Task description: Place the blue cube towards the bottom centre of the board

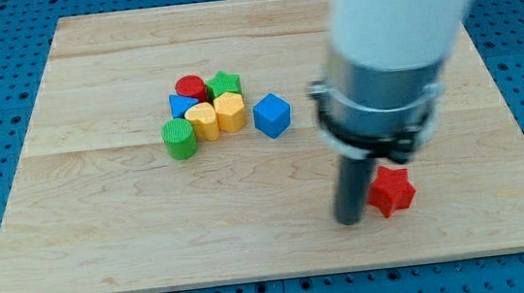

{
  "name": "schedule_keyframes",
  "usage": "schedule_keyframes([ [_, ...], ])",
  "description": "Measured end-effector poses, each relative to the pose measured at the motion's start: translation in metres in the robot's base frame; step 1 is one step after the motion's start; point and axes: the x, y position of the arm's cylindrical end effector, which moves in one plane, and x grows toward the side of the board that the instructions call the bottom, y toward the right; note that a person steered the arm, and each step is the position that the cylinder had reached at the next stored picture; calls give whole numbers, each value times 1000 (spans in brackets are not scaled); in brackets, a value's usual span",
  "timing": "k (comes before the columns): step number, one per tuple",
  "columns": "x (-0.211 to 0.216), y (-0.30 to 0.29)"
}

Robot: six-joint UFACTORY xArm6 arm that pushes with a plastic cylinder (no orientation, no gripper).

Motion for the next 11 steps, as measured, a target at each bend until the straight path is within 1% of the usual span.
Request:
schedule_keyframes([
  [1, -31, 12],
  [2, -31, 47],
  [3, -16, 58],
  [4, -72, 57],
  [5, -141, 54],
  [6, -163, -15],
  [7, -163, -78],
  [8, -160, -107],
  [9, -146, -48],
  [10, -146, -18],
  [11, -127, -12],
])
